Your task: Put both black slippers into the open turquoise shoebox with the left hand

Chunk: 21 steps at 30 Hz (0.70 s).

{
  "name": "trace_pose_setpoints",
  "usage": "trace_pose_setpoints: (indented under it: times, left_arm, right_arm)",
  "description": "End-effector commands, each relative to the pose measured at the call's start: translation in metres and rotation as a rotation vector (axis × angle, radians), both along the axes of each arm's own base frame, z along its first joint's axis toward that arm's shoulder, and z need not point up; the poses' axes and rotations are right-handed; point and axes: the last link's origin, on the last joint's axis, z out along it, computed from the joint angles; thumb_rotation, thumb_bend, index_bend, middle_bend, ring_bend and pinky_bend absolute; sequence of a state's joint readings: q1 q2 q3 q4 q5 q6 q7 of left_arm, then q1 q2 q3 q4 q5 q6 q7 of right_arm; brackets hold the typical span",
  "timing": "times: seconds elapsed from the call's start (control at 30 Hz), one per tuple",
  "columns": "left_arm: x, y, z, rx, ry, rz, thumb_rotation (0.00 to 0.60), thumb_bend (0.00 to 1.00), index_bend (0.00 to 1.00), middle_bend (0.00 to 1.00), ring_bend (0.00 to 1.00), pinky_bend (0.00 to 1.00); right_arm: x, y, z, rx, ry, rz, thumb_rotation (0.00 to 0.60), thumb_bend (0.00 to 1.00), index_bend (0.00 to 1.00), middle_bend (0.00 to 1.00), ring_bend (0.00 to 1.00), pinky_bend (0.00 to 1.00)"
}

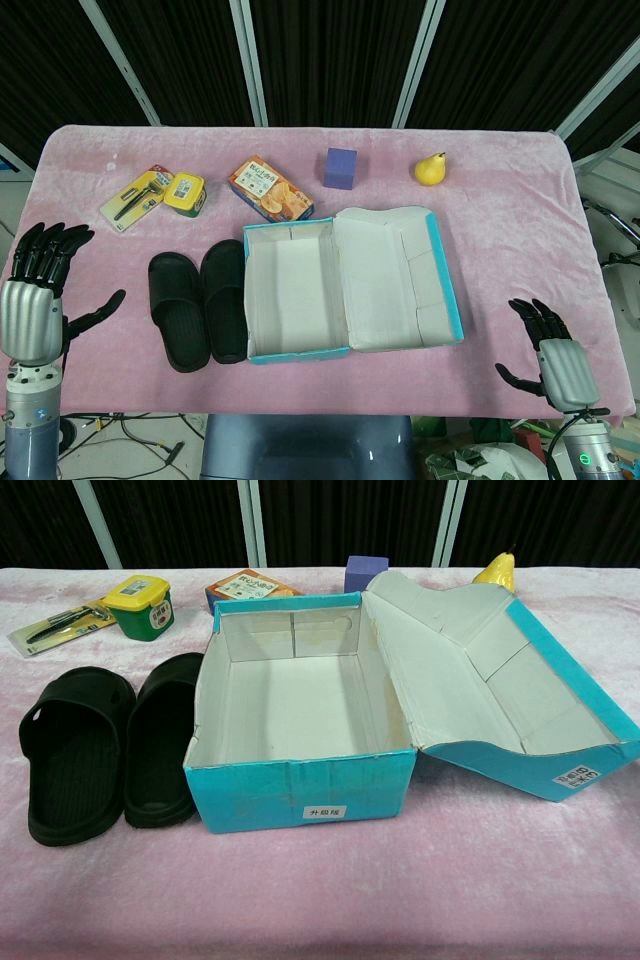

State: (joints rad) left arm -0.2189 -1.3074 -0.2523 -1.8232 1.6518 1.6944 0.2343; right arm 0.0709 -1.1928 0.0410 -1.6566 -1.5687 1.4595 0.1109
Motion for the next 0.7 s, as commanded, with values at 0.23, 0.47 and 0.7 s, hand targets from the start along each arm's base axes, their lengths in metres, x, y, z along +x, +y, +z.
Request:
trace_pose_setpoints:
  times: [0.23, 0.47, 0.7]
  left_arm:
    - [0.007, 0.01, -0.002, 0.001, -0.022, -0.012, 0.6, 0.0, 0.21, 0.23, 0.14, 0.12]
    - [0.002, 0.013, -0.008, -0.029, 0.02, 0.039, 0.6, 0.0, 0.22, 0.23, 0.14, 0.13]
    - [-0.012, 0.041, -0.03, -0.219, 0.192, 0.242, 0.6, 0.0, 0.22, 0.25, 0.17, 0.23]
  right_arm:
    - [0.001, -0.002, 0.0, -0.003, 0.004, -0.003, 0.6, 0.13, 0.13, 0.1, 0.0, 0.1]
    - [0.001, -0.002, 0.003, -0.013, 0.007, -0.007, 0.6, 0.13, 0.13, 0.1, 0.0, 0.1]
    - [-0.006, 0.002, 0.004, -0.025, -0.003, -0.028, 0.6, 0.13, 0.13, 0.1, 0.0, 0.1]
